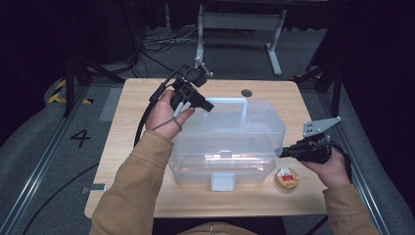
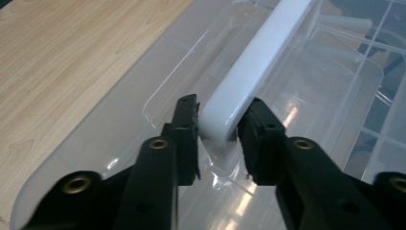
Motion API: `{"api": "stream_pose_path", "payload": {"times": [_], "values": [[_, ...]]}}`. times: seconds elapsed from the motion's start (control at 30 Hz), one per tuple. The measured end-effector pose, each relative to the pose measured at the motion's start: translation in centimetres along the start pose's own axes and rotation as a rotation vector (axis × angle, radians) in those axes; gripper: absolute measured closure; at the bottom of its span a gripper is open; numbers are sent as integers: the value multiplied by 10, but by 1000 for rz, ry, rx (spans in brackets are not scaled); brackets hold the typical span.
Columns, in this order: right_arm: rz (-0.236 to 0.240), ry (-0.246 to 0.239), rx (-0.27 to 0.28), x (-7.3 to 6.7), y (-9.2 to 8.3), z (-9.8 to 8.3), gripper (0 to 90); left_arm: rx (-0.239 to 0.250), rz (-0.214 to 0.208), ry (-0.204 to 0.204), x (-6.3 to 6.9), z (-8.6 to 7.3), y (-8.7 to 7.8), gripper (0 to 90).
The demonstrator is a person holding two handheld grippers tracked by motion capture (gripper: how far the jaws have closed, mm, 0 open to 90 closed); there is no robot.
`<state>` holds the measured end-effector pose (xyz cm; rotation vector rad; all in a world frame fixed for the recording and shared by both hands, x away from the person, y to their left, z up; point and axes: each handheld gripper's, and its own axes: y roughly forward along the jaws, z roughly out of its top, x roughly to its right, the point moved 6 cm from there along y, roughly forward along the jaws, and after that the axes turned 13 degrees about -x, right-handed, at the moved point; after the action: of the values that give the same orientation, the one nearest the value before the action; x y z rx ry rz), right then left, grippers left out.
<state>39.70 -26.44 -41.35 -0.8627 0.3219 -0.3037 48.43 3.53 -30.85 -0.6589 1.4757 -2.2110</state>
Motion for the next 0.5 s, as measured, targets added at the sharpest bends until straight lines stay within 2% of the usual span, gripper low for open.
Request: {"api": "stream_pose_path", "payload": {"times": [0.1,0.13,0.33,0.5], "values": [[1,4,3,0,0,0,900,22,18,7,2,0,-4,566],[2,5,3,0,0,0,900,34,36,11,4,0,-7,544],[-1,9,13,0,-1,1,900,78,59,0,6,-3,-21,528],[-7,23,18,0,-2,3,900,122,48,-6,10,-7,-35,525]]}}
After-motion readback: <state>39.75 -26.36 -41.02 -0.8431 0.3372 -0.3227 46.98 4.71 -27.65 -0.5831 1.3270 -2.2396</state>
